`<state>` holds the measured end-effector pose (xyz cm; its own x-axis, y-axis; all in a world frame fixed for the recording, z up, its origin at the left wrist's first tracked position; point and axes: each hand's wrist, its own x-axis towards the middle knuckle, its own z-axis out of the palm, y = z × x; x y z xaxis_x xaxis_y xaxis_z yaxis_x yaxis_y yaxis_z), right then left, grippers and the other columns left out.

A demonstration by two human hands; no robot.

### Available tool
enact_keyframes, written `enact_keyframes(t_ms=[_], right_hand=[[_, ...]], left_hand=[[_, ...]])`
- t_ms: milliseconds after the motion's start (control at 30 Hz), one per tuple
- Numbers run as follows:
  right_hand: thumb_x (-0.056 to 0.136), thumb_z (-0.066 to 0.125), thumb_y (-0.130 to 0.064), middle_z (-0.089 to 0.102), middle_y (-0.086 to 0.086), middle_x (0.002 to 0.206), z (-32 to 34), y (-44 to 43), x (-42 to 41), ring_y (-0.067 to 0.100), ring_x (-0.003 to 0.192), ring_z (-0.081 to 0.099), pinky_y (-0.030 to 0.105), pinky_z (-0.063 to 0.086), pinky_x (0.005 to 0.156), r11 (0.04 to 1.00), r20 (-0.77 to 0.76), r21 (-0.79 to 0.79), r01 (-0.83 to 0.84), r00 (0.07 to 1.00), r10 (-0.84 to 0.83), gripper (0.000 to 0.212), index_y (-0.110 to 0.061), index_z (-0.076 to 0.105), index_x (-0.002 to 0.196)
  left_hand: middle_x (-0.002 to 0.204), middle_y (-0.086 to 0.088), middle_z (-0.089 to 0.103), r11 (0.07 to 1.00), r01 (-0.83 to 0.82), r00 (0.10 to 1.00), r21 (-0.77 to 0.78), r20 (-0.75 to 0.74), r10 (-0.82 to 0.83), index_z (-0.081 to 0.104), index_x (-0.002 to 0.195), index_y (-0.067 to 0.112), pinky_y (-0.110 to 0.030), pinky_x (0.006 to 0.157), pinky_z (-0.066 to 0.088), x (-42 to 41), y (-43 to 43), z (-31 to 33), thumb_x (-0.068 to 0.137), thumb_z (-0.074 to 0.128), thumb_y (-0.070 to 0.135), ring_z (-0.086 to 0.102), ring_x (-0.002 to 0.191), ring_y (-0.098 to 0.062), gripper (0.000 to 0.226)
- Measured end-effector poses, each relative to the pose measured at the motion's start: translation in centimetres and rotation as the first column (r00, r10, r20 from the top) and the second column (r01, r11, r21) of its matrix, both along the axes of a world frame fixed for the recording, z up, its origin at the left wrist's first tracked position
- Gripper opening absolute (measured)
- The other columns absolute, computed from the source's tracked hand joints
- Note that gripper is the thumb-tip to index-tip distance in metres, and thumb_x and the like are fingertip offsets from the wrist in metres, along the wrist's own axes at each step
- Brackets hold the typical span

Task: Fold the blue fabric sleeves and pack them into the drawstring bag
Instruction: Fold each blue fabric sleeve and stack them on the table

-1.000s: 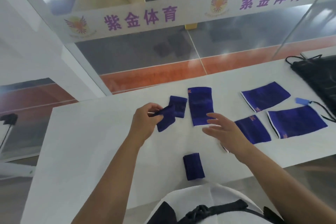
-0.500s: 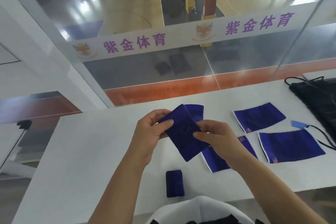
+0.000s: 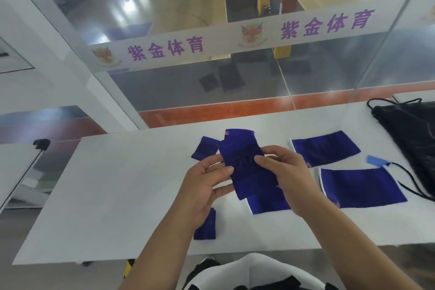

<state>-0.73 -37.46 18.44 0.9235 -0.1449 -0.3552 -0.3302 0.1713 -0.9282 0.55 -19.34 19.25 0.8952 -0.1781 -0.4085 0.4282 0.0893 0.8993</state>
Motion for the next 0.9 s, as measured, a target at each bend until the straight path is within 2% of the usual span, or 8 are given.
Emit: enact_keyframes(t_ms=[133,267,400,500,667,767,833,900], right_hand=[[0.094,0.065,-0.011,0.079,0.011,0.096,0.9,-1.9,-0.2,0.029,0.088,0.076,0.037,0.061,0.069,0.989,0.02,-0.01,-0.144,0.989,0.144,0.015,-0.018,0.072,0.106],[0.097,0.06,-0.009,0.078,0.014,0.094,2.8,-3.2,-0.5,0.034,0.085,0.075,0.04,0.062,0.07,0.967,0.146,-0.048,-0.251,0.956,0.256,0.02,-0.016,0.07,0.113],[0.095,0.057,0.006,0.077,0.007,0.084,4.6,-3.6,-1.4,0.023,0.075,0.074,0.033,0.06,0.063,0.978,0.37,-0.08,-0.194,0.905,0.21,0.02,-0.006,0.072,0.101],[0.093,0.052,0.014,0.077,0.013,0.095,5.2,-3.7,-2.3,0.032,0.078,0.072,0.041,0.062,0.067,0.984,0.454,0.01,-0.177,0.878,0.154,0.032,-0.008,0.076,0.094],[0.097,0.045,0.011,0.075,0.009,0.091,5.1,-3.6,-3.8,0.026,0.082,0.072,0.034,0.06,0.062,0.974,0.407,0.139,-0.181,0.907,0.111,0.042,-0.013,0.077,0.083],[0.093,0.056,-0.007,0.072,0.012,0.094,4.7,-3.3,-4.7,0.022,0.081,0.071,0.03,0.058,0.057,0.936,0.315,0.283,-0.21,0.942,0.116,0.017,-0.006,0.072,0.087],[0.079,0.069,-0.014,0.07,0.007,0.094,4.3,-3.3,-5.2,0.02,0.081,0.071,0.029,0.057,0.059,0.935,0.309,0.244,-0.257,0.935,0.176,0.015,-0.006,0.069,0.092],[0.078,0.074,-0.006,0.07,0.005,0.099,3.9,-3.4,-5.3,0.022,0.085,0.073,0.029,0.058,0.063,0.951,0.298,0.16,-0.265,0.932,0.209,0.022,-0.009,0.068,0.098]], left_hand=[[0.112,-0.008,0.075,0.996,-0.019,0.998,0.083,0.057,0.014,0.066,0.122,0.017,-0.042,0.083,0.062,-0.4,-0.4,0.8,0.091,0.067,0.004,0.074,0.1,-0.024,0.033],[0.11,-0.007,0.075,0.991,0.013,0.985,0.13,0.17,-0.035,0.067,0.121,0.017,-0.046,0.082,0.062,-0.7,-0.3,3.4,0.093,0.063,0.002,0.074,0.098,-0.025,0.031],[0.109,-0.003,0.076,0.992,0.044,0.946,0.118,0.316,-0.08,0.07,0.118,0.014,-0.045,0.073,0.062,-1.4,-0.3,6.0,0.096,0.056,-0.002,0.074,0.096,-0.024,0.031],[0.107,-0.006,0.077,0.995,0.036,0.919,0.092,0.389,-0.069,0.075,0.111,0.014,-0.042,0.07,0.061,-2.2,-0.5,6.6,0.097,0.052,-0.004,0.073,0.095,-0.027,0.031],[0.105,-0.001,0.075,0.994,0.05,0.879,0.095,0.468,-0.089,0.08,0.09,0.026,-0.034,0.076,0.06,-3.2,-0.4,5.6,0.095,0.055,0.009,0.069,0.104,-0.025,0.031],[0.107,0.003,0.074,0.987,0.033,0.866,0.159,0.488,-0.107,0.081,0.084,0.027,-0.031,0.076,0.058,-3.7,-0.4,4.8,0.099,0.051,0.001,0.067,0.109,-0.022,0.042],[0.107,0.004,0.074,0.983,0.024,0.885,0.182,0.453,-0.105,0.08,0.083,0.023,-0.031,0.075,0.059,-4.0,-0.3,4.7,0.101,0.045,-0.005,0.066,0.11,-0.018,0.048],[0.107,0.004,0.074,0.985,0.042,0.915,0.17,0.389,-0.106,0.079,0.086,0.021,-0.038,0.078,0.062,-4.2,-0.4,4.6,0.101,0.044,-0.004,0.065,0.111,-0.018,0.045]])
